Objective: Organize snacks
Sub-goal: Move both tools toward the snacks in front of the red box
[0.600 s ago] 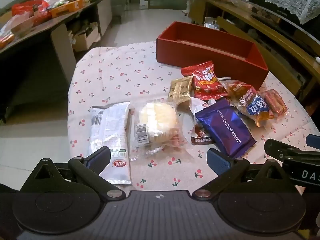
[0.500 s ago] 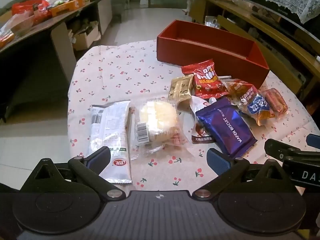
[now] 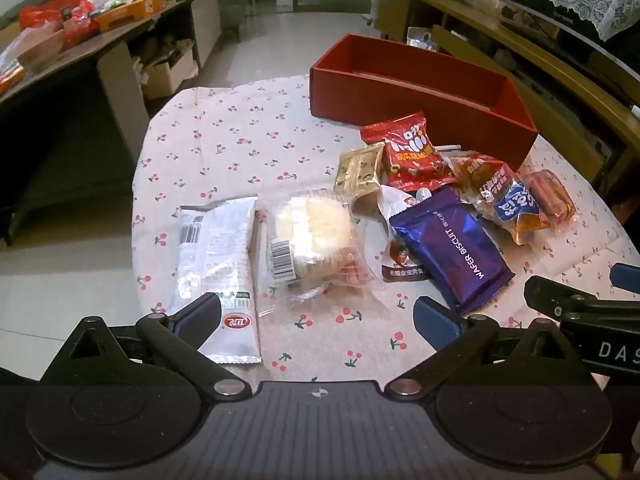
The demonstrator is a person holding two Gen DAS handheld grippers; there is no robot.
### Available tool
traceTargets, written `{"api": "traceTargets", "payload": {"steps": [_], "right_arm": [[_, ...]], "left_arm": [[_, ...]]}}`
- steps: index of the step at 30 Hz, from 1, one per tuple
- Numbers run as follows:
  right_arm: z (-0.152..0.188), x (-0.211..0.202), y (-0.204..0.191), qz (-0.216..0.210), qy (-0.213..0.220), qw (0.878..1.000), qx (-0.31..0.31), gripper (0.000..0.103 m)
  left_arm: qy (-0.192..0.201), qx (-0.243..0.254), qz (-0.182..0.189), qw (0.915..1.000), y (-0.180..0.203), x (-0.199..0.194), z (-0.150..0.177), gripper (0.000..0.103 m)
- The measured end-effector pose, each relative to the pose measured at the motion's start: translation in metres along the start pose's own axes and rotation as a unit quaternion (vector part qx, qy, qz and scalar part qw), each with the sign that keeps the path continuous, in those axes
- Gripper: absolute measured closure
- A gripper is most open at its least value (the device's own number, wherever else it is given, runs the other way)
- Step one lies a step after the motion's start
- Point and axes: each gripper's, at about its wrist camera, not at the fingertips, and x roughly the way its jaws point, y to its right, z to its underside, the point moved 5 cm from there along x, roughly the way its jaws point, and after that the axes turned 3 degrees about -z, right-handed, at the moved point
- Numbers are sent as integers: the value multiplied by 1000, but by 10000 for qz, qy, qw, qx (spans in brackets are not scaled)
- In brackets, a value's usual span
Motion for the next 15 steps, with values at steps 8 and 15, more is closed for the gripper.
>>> {"api": "traceTargets", "payload": {"steps": [8, 15], "right_arm": [[3, 0, -2, 8, -65, 9999, -80, 0], [1, 2, -1, 35, -102, 9999, -91, 0]], "left_arm": [[-5, -16, 23, 10000, 0, 0, 0, 0], [2, -14, 37, 10000, 0, -1, 0, 0]]}}
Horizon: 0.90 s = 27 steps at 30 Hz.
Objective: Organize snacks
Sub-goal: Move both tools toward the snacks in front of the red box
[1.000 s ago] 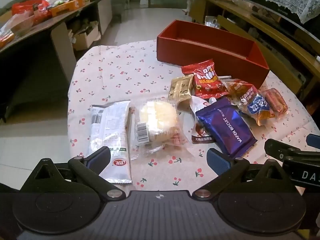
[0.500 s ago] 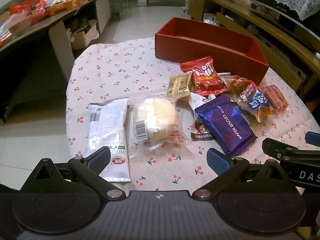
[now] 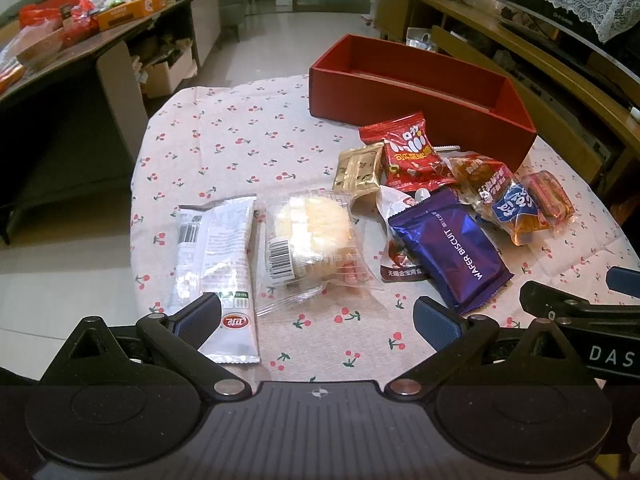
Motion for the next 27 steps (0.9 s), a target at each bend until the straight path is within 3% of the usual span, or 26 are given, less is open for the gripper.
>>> {"api": "traceTargets", "payload": {"steps": [27], "right_arm": [[1, 2, -2, -64, -63, 9999, -53, 1]], "left_arm": [[-58, 41, -13, 10000, 1, 3, 2, 2]]}}
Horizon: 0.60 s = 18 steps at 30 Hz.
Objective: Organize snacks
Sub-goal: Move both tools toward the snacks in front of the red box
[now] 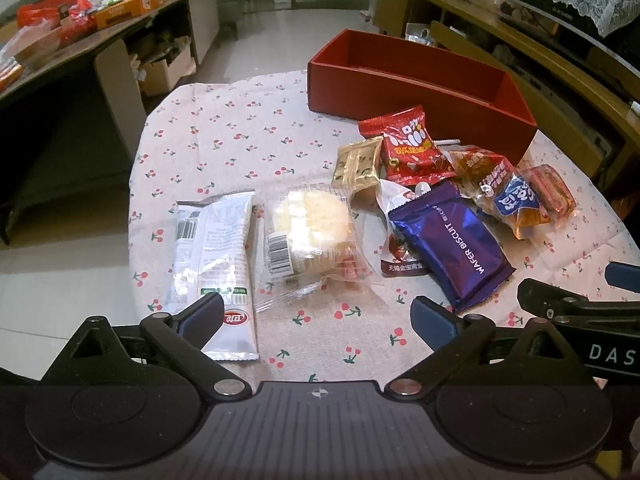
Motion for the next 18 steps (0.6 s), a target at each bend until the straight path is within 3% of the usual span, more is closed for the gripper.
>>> {"api": "traceTargets", "payload": {"steps": [18], "right_arm": [[-20, 25, -24, -411, -204, 9986, -259, 1]], "left_arm": [[-144, -256, -79, 9995, -27, 15, -11, 3]]}}
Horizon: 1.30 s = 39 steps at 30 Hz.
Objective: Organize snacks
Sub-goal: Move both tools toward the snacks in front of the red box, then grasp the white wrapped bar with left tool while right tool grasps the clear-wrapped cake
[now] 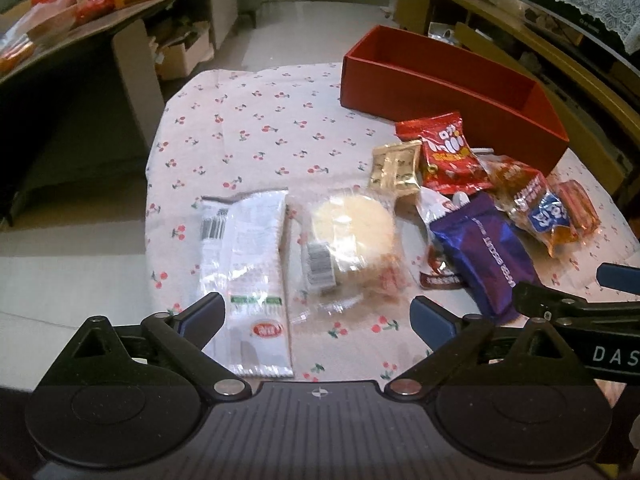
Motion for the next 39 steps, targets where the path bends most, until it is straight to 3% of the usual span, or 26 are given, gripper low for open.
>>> {"api": "traceTargets", "payload": {"steps": [4, 8, 15, 18, 28, 32, 35, 39], "right_arm": [[-7, 7, 2, -126, -72, 9999, 23, 1], [-14, 13, 8, -253, -167, 9994, 148, 1], [-27, 24, 11, -290, -205, 9994, 41, 1], [-29, 29, 9, -351, -247, 9991, 20, 1], [-43, 31, 0, -542, -171, 9984, 36, 1], [-52, 22, -23, -1006, -112, 9949, 26, 1], [-60, 23, -53, -1025, -92, 9942, -310, 1], [-61, 40, -88, -1073, -453, 9914, -599, 6]], "left_arm": [[-6, 94, 146, 9998, -7, 2, -11, 1], [-47, 83, 16, 10000, -17, 12, -17, 1], [-316, 102, 100, 9994, -26, 26, -11, 2], [-242, 155, 151, 9995, -25, 23, -13, 3], [-349, -97, 173, 9992, -41, 31, -20, 4], [-424, -80, 245, 9988, -40, 27, -17, 5], [-370, 55, 260, 9990, -36, 21, -13, 4], [-394, 102, 231, 9989, -39, 20, -6, 4]]}}
